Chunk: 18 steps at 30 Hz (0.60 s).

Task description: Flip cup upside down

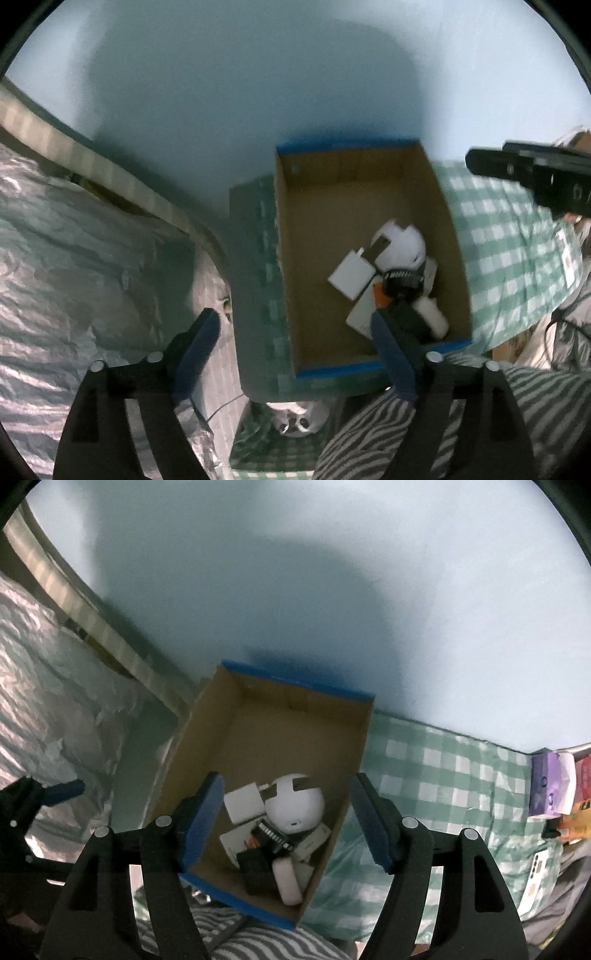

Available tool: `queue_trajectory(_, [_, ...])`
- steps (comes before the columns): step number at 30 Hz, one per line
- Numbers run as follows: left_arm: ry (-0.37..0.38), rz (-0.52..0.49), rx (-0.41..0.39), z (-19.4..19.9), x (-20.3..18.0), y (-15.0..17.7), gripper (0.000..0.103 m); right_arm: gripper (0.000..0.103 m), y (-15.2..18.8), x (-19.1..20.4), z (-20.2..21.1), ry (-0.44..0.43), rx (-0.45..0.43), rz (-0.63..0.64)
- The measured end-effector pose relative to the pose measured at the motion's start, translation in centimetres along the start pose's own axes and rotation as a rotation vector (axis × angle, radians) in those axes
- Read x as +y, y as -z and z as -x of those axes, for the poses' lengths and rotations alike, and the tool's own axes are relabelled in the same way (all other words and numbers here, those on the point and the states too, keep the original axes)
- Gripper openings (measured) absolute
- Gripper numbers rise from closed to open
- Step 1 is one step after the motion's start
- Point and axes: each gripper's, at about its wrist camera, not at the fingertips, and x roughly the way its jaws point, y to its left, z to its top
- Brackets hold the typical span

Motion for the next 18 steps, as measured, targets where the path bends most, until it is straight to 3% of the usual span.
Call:
queue_trajectory(4, [0.009, 0.03, -0.046, 2.2, -0.1, -0.5, 0.101, 0.072, 0.2, -0.4, 2.4, 0.015, -0.05, -0.009])
queue_trajectory(9, [0.007, 0.093, -0.102, 4.6, 0.2, -0.7, 0.102, 0.078, 0.4, -0.5, 5.2, 0.037, -0.108, 0.001])
queue_trajectory(18, [-0.036, 0.127, -0.193, 7.5, -0.6, -0.1, 0.102, 0.079, 0.3, -0.8, 8.7, 0.064, -0.181, 0.021])
